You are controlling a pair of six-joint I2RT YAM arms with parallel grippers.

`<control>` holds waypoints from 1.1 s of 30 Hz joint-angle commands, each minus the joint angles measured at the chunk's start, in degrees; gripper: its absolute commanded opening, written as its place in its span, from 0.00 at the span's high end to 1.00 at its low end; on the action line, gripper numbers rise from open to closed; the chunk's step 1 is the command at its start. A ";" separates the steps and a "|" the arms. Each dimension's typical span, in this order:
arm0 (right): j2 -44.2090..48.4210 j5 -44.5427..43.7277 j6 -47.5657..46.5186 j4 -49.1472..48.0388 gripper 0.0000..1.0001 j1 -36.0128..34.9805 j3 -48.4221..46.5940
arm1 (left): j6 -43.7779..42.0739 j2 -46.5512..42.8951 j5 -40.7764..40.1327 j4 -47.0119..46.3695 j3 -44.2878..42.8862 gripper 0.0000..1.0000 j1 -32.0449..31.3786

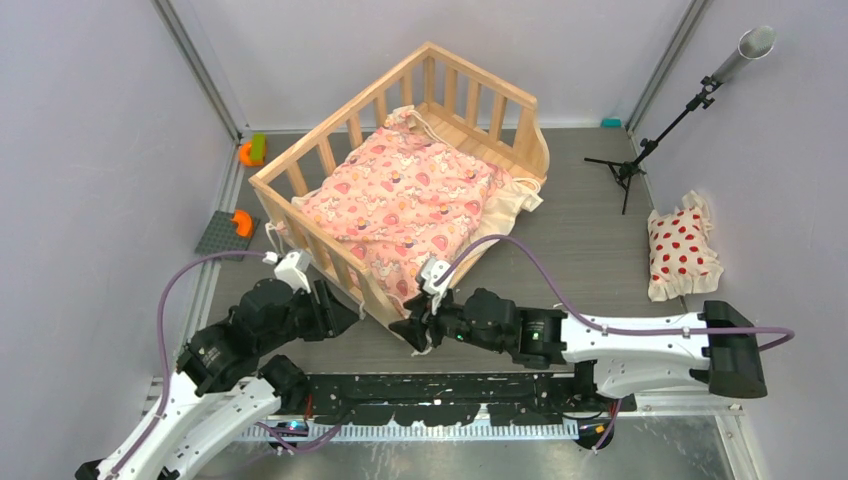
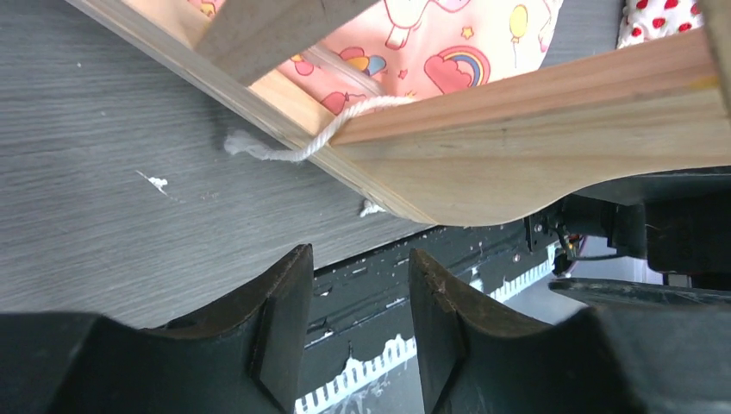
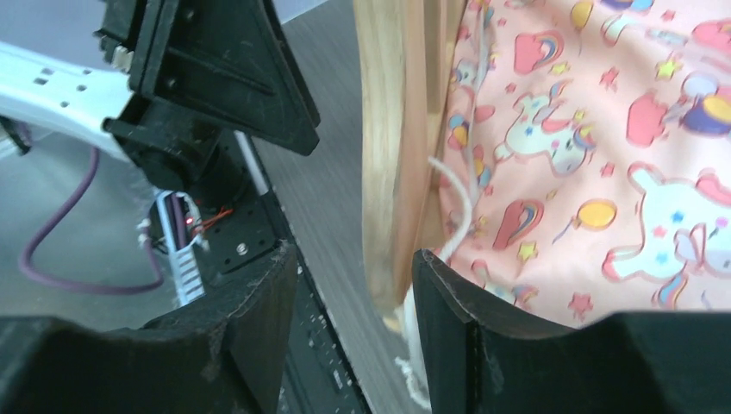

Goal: Set up the pet bed

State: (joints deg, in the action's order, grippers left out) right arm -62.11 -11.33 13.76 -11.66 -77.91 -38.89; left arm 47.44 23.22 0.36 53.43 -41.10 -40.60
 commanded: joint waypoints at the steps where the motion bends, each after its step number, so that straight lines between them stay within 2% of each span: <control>1: -5.55 -4.24 -5.43 -3.26 0.43 -0.13 -6.07 | -1.66 -0.62 -3.94 -0.94 -3.08 0.54 -0.10; 5: -11.94 -3.44 -6.87 -1.53 0.42 -0.13 -10.37 | -2.06 -1.22 -4.52 -0.63 -3.15 0.54 -0.10; 9: -14.17 -9.39 -8.21 -1.78 0.46 0.34 -10.94 | -2.41 -1.84 -4.99 -1.05 -2.30 0.54 -0.13; 11: -14.39 -9.50 -9.00 -1.78 0.59 1.56 -10.73 | -2.59 -1.98 -4.82 -2.07 -1.41 0.54 -0.09; 14: -13.59 -6.11 -10.15 -2.42 0.88 5.28 -9.64 | -3.23 -1.94 -3.88 -4.90 0.73 0.54 -0.09; 17: -11.55 2.71 -10.23 -3.28 0.99 12.24 -7.79 | -3.90 -1.92 -3.06 -8.30 2.88 0.55 -0.09; 21: -10.69 14.60 -12.25 -1.83 0.99 21.10 -8.16 | -4.20 -1.85 -1.78 -13.49 5.88 0.56 -0.09; 26: -11.26 18.52 -14.61 2.63 0.99 26.37 -10.93 | -6.08 -0.54 -0.64 -19.59 8.68 0.56 -0.16; 27: -10.93 17.97 -14.79 3.36 0.96 26.71 -11.11 | -6.79 -0.07 -0.63 -20.83 8.92 0.55 -0.10; 29: -9.41 16.61 -14.33 4.37 0.83 27.10 -10.41 | -8.27 0.50 1.14 -24.06 10.32 0.52 -0.10; 31: -6.32 16.32 -13.06 5.38 0.70 27.12 -8.83 | -9.40 0.98 0.65 -26.90 11.60 0.45 -0.14; 33: -2.42 15.92 -9.99 6.45 0.61 27.11 -6.38 | -10.19 1.01 -1.41 -30.02 13.34 0.38 -0.10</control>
State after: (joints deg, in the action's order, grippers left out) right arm -71.53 12.29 0.51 -3.40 -55.72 -46.48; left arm 40.73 23.73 -0.12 33.82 -30.06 -40.60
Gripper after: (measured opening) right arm 0.343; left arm 0.564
